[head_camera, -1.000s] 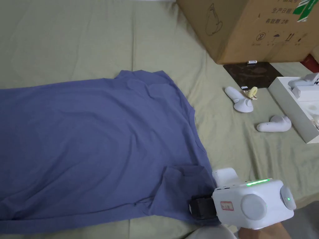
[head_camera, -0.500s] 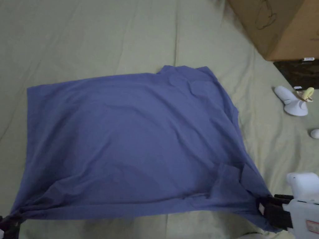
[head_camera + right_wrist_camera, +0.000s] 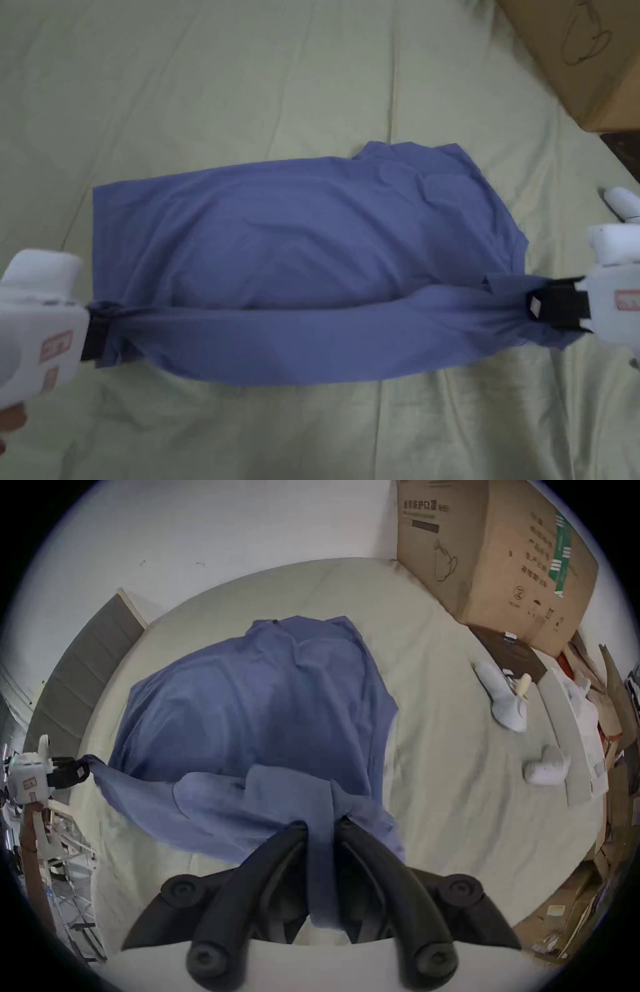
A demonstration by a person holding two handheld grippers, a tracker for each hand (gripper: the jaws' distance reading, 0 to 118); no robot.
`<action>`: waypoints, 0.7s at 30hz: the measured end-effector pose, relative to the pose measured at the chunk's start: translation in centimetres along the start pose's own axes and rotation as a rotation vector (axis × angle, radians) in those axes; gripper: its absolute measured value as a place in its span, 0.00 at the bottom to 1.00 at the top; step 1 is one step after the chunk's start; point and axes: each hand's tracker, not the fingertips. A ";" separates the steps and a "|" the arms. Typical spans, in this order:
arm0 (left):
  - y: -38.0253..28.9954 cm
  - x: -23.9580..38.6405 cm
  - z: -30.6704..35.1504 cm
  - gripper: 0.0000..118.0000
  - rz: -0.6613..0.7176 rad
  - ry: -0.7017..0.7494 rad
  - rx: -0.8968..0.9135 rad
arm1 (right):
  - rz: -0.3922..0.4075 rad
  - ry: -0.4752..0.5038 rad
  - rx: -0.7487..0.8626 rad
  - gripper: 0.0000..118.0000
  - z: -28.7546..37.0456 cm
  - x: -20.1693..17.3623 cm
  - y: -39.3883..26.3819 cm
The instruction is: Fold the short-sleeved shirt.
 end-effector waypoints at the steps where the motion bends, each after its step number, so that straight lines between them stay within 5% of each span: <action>1: 1.0 0.1 -1.4 0.02 0.005 0.004 -0.011 | -0.003 -0.003 -0.004 0.06 -1.2 0.0 1.0; 11: 5.2 0.3 -9.6 0.02 0.021 0.003 -0.136 | -0.010 -0.041 -0.097 0.07 -9.2 0.5 4.9; 12: 5.0 0.3 -9.8 0.09 0.025 0.000 -0.136 | -0.001 -0.040 -0.093 0.18 -9.3 0.4 4.7; 13: 4.7 0.3 -9.5 0.30 0.032 -0.007 -0.129 | 0.017 -0.041 -0.072 0.36 -9.2 0.3 4.5; 14: 4.4 0.1 -9.1 0.30 0.036 -0.016 -0.104 | 0.043 -0.043 -0.028 0.36 -8.9 0.3 4.1; 15: 3.9 0.0 -8.5 0.41 0.047 -0.020 -0.055 | 0.058 -0.061 0.009 0.49 -8.4 0.0 3.6; 17: 2.6 -0.4 -7.0 0.98 0.029 0.024 0.010 | 0.089 -0.074 0.089 0.97 -7.0 -0.2 2.6; 21: -0.1 -1.2 0.0 0.93 0.107 0.035 0.177 | 0.046 -0.025 0.314 1.00 0.0 -1.2 0.9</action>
